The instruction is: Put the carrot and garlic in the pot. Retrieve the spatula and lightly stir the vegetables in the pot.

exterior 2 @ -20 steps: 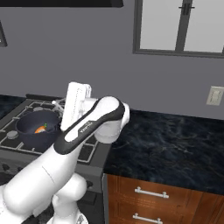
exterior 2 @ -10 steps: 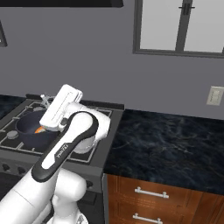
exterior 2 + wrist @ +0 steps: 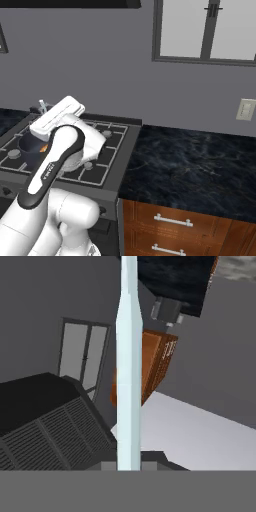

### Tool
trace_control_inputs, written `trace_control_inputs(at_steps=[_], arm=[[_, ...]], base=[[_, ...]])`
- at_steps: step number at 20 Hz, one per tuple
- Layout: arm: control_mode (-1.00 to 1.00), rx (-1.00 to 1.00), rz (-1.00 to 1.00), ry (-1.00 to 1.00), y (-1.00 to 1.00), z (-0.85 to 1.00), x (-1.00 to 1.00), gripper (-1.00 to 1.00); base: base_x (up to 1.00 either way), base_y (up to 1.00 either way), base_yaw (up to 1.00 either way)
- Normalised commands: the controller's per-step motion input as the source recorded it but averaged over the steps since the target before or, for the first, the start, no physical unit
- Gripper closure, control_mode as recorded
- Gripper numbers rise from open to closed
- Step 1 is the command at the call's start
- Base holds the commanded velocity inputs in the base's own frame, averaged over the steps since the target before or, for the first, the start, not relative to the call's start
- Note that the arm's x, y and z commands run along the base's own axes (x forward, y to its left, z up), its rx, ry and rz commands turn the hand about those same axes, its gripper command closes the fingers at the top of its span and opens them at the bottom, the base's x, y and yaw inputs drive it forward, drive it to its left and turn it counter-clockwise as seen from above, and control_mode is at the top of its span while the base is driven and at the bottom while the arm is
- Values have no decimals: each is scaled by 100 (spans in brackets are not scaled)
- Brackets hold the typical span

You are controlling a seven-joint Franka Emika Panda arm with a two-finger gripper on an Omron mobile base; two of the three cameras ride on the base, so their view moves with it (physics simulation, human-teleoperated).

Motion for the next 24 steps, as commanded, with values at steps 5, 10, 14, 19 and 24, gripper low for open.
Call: trace_control_inputs(at_steps=[5,10,14,19,24], arm=[[-100,20,-2,16,36,6,25,100],[-100,13,0,19,25,0,34,100],[-100,2,5,19,8,-3,54,100],[-100,0,8,18,1,-8,64,100],[-100,0,10,18,-1,-21,60,100]], base=[[0,0,0],[0,0,0],[0,0,0],[0,0,0],[0,0,0]])
